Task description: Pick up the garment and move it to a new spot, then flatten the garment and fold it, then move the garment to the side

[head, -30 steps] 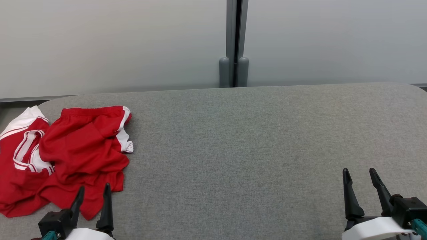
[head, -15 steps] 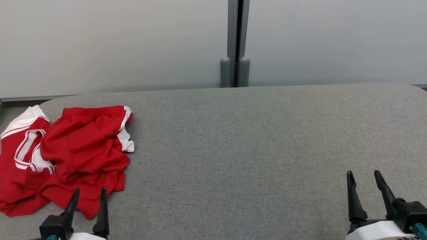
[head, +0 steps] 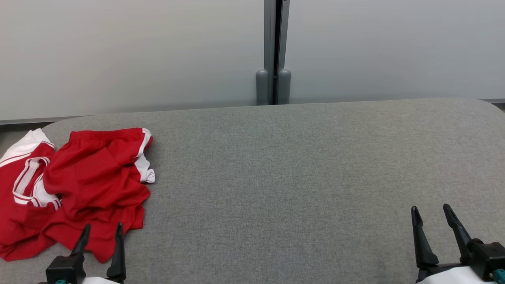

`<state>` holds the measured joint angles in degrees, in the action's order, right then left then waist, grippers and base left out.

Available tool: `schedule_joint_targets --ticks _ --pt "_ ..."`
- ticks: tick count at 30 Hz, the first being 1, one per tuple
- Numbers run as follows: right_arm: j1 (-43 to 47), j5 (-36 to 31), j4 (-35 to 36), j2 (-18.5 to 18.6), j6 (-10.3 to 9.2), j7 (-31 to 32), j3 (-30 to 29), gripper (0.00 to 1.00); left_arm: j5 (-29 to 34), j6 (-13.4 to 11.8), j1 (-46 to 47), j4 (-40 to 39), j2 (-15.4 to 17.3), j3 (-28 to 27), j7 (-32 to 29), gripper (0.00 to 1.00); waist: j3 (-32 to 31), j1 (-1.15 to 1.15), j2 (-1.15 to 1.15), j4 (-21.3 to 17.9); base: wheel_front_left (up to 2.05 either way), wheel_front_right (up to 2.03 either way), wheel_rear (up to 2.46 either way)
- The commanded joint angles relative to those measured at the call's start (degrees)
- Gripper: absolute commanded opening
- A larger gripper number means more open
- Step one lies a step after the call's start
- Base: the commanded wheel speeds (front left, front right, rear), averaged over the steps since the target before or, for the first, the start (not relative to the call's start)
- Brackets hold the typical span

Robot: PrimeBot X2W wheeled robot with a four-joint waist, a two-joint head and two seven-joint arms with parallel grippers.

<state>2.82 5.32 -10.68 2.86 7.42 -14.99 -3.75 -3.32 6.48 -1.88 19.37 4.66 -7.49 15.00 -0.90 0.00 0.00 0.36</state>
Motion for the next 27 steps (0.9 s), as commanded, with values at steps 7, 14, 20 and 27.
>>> schedule_joint_targets --ticks 7,14,20,27 --pt "0.8 0.1 0.2 0.1 0.12 -0.3 -0.4 1.0 0.3 0.2 0.1 0.3 0.1 -0.7 0.3 1.0 0.1 0.0 0.0 0.0 0.0 0.0 0.0" --pt "0.3 0.4 -0.1 0.1 0.12 -0.3 -0.3 1.0 0.4 0.4 0.1 0.2 -0.1 -0.7 0.3 1.0 0.2 0.0 0.0 0.6 0.0 0.0 0.0" --pt "0.7 0.4 0.8 0.1 0.12 -0.3 0.5 1.0 -0.3 0.0 0.7 0.2 -0.3 -1.6 0.2 1.0 0.1 0.0 0.0 4.0 0.0 0.0 0.0" --pt "1.3 0.5 1.0 0.1 0.12 -0.3 1.8 1.0 -0.8 -0.3 -1.2 0.3 -0.7 -2.0 0.2 1.0 0.0 0.0 0.0 13.0 0.0 0.0 0.0"
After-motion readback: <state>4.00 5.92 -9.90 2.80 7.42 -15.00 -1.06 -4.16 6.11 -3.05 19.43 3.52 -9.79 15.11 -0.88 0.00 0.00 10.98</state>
